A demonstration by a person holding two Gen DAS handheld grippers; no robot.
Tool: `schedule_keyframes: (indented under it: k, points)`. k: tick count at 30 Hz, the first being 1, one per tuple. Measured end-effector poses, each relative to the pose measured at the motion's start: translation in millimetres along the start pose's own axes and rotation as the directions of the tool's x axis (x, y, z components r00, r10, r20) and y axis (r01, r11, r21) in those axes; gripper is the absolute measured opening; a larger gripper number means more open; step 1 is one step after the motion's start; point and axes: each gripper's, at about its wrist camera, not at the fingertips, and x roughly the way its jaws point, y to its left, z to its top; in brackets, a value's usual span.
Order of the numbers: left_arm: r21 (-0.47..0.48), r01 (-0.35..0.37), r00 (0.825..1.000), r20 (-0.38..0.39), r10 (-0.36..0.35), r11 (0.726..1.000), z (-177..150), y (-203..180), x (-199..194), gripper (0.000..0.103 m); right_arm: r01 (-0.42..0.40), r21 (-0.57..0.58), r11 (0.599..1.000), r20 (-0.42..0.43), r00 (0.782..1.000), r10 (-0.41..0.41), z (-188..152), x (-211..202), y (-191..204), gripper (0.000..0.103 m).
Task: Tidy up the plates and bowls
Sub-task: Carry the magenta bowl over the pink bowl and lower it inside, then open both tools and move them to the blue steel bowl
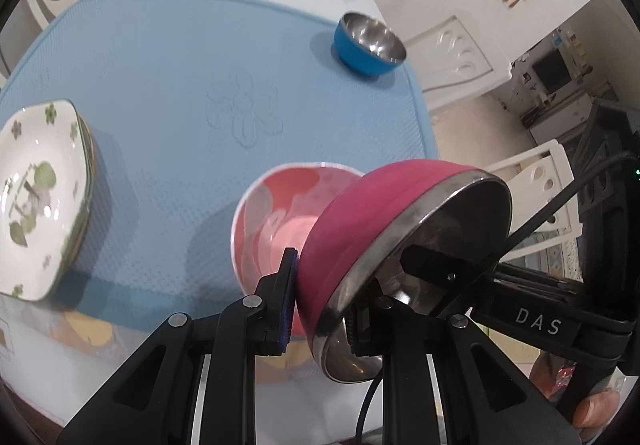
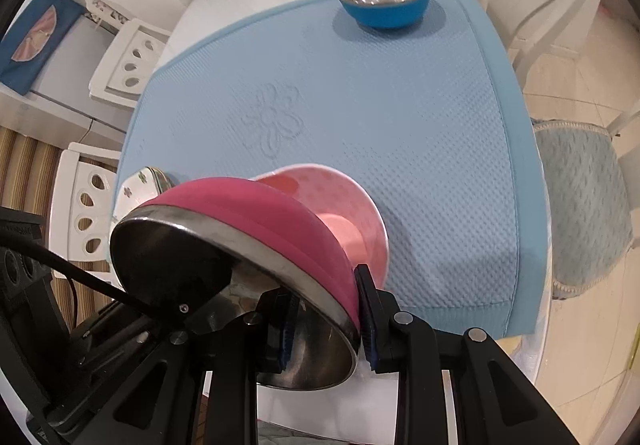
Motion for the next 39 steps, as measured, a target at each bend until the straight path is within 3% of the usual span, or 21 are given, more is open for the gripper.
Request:
schedule_keyframes:
  k: [15,23,32,39]
  points:
    - [-0.007,-0.022,0.999,-0.035,0.022,1.0,2.1,8.3,21.7,0.017,0.027,0.001,1.0,-0.054,0.998,-0.026,-0.3,26.9,-3.9,0.026]
    - [0.026,-0.106,0.994,-0.023,0.107,0.994,5.5,13.0,23.9,0.019,0.01,0.024,1.0,-0.055,0.998,-0.008,-0.9,26.5,-7.4,0.026]
    - [0.029,-0.082,0.996,0.023,0.082,0.996,14.6,21.3,11.2,0.019,-0.004,0.024,1.0,-0.022,1.0,0.005,0.1,13.9,-10.2,0.026]
    - [0.079,-0.093,0.996,0.005,0.093,0.993,7.8,16.7,12.0,0.019,0.003,0.006,1.0,-0.042,0.999,-0.002,-7.8,19.2,-17.5,0.026]
